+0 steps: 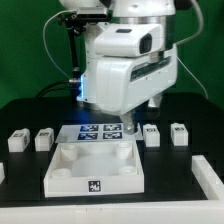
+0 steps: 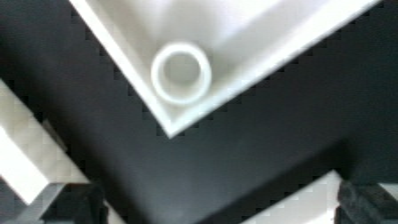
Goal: Assemble one leg
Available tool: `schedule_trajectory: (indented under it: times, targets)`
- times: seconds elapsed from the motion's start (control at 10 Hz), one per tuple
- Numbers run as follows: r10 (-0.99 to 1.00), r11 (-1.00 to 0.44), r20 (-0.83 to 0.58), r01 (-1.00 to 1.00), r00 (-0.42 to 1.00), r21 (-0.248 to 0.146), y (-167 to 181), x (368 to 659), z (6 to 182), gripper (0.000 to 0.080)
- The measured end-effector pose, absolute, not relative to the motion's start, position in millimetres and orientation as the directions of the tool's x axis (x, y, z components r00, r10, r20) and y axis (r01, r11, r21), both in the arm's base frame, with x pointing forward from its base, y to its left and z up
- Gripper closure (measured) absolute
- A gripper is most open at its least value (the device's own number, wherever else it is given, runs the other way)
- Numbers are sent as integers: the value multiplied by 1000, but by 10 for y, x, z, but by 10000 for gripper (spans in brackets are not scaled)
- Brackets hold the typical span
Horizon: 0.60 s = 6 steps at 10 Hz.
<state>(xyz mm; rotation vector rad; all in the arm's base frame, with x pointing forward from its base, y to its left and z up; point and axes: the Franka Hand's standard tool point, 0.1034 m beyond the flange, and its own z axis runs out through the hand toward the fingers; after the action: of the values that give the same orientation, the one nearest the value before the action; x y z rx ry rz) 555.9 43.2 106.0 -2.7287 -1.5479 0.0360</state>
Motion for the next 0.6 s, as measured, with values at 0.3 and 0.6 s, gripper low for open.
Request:
schedule_trajectory:
  times: [0.3,0.6]
  targets:
    - [984,-179,-23,982,178,-65,88,5279,931,150]
    - [998,60,-15,996,-61,-68,74,5286,933,150]
